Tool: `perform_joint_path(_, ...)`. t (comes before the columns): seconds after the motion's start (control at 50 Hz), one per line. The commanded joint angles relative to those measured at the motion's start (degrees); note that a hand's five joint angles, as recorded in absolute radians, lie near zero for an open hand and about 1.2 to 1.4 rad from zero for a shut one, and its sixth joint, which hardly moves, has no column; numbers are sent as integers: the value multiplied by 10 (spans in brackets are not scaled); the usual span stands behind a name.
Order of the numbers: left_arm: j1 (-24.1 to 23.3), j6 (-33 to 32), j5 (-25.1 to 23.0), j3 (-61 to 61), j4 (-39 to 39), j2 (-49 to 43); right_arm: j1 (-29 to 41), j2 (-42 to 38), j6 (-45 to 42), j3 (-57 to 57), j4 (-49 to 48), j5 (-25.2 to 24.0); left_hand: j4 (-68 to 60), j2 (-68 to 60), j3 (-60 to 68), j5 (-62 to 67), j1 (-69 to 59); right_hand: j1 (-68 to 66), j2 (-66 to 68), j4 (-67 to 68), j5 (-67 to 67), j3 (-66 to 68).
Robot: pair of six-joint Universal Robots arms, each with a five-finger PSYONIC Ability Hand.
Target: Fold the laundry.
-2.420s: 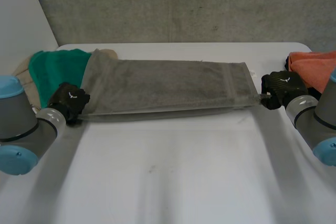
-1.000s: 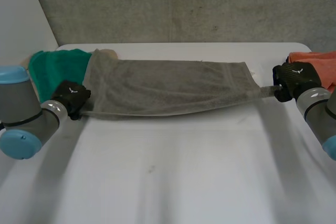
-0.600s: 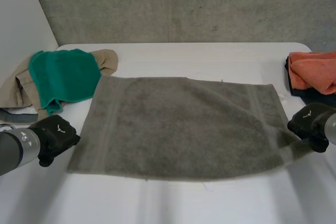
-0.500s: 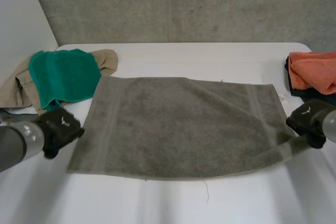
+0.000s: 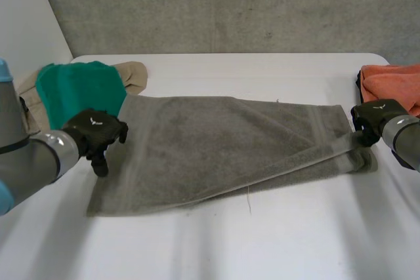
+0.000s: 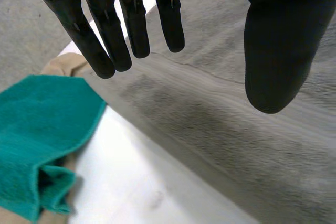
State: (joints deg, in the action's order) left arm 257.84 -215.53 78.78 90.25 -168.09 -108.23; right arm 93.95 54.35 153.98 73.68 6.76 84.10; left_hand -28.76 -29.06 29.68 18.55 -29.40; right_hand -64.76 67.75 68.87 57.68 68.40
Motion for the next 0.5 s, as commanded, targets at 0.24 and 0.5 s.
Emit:
perform_joint_path(0.24, -22, 14, -53, 92, -46, -22, 5, -19, 50, -8, -11, 1, -72, -69, 63, 74, -65, -152, 123, 111, 123, 116)
perform_joint_path(0.5, -88, 58, -46, 93, -106, -50, -4, -20, 46, -6, -17, 2, -38, -35, 29, 40, -32, -152, 123, 111, 123, 116)
